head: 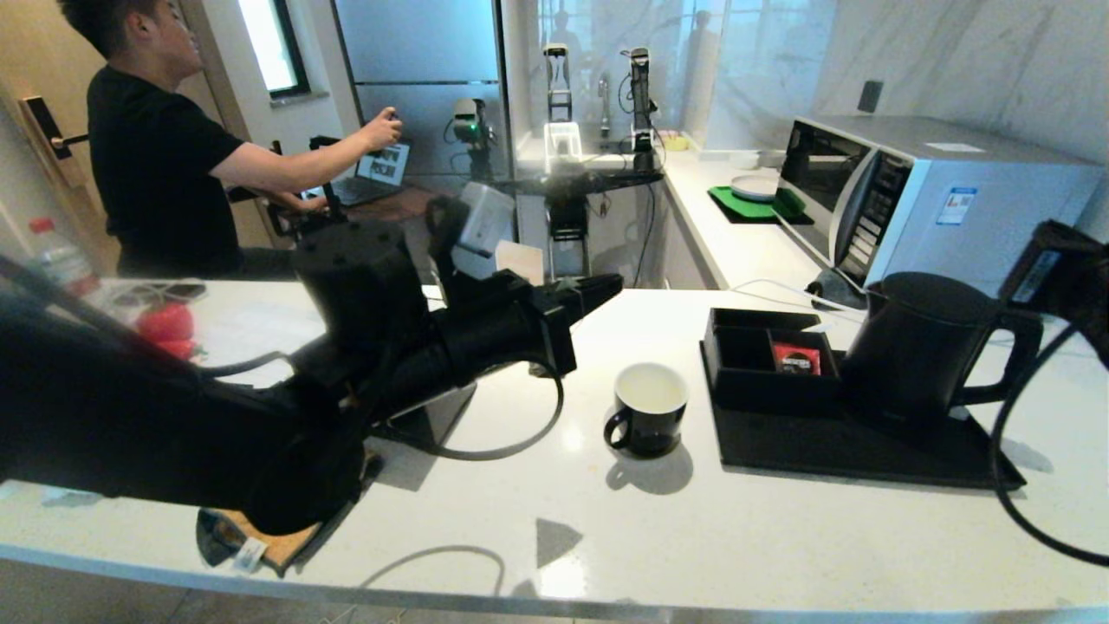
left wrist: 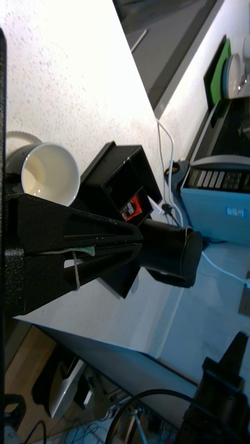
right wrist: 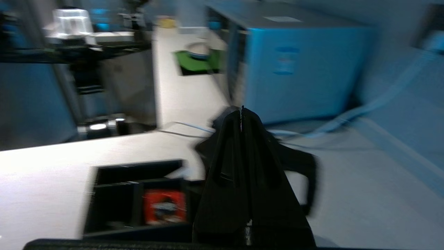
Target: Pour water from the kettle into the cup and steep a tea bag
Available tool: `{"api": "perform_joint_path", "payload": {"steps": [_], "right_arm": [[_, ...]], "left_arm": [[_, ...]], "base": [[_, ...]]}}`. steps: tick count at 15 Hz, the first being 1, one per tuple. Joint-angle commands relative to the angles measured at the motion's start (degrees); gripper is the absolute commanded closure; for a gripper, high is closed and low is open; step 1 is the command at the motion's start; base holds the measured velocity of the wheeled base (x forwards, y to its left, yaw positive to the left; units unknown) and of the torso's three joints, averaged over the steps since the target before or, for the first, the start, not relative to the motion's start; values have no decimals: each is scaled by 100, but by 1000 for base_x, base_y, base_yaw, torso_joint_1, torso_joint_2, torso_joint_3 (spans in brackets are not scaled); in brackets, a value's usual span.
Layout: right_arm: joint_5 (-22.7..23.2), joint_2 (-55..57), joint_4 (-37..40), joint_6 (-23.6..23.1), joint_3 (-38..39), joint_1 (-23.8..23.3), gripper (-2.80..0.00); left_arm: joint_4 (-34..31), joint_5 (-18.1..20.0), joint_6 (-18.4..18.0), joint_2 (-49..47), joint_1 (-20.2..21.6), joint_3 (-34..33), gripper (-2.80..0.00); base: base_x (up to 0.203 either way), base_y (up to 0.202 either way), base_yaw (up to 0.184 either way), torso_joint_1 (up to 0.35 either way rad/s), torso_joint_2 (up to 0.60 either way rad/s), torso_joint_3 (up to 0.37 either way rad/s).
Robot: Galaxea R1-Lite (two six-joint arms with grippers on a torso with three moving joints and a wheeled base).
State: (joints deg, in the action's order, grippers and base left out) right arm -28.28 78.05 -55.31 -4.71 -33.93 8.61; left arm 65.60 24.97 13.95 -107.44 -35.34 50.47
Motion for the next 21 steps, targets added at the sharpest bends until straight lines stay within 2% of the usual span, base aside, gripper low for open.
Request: {"api": "perform_joint_path", "payload": {"steps": [1,4,8,10,15,17,19,21], "right_arm": [[-12,-851,-84,-40,834,-531,0],[-11,-1821,-81,-61,1886,-900,0],[4,-3072,50,-190,2971,-985,0],[6,-3670,288,-254,3267,-990,0],[186,-5756,2314,-259,3359,-970,0],[634,-6651,3288,-255,3359,-900,0],[1522,-7152,4213,-245,3383,-850,0],[2086,-7511,4788,-222,3391,-843,0]], "left_arm": [[41,16,12,-5,-66,-11,0],[41,8,12,3,-114,-11,0],[41,8,12,47,-123,-11,0],[41,8,12,64,-131,-11,0],[49,8,3,74,-176,-11,0],[41,8,3,65,-193,-11,0],[41,8,4,65,-202,-11,0],[41,8,12,41,-202,-11,0]], "base": [[0,0,0,0,0,0],[0,0,0,0,0,0],[0,0,0,0,0,0],[0,0,0,0,0,0],[0,0,0,0,0,0],[0,0,0,0,0,0],[0,0,0,0,0,0],[0,0,0,0,0,0]]}}
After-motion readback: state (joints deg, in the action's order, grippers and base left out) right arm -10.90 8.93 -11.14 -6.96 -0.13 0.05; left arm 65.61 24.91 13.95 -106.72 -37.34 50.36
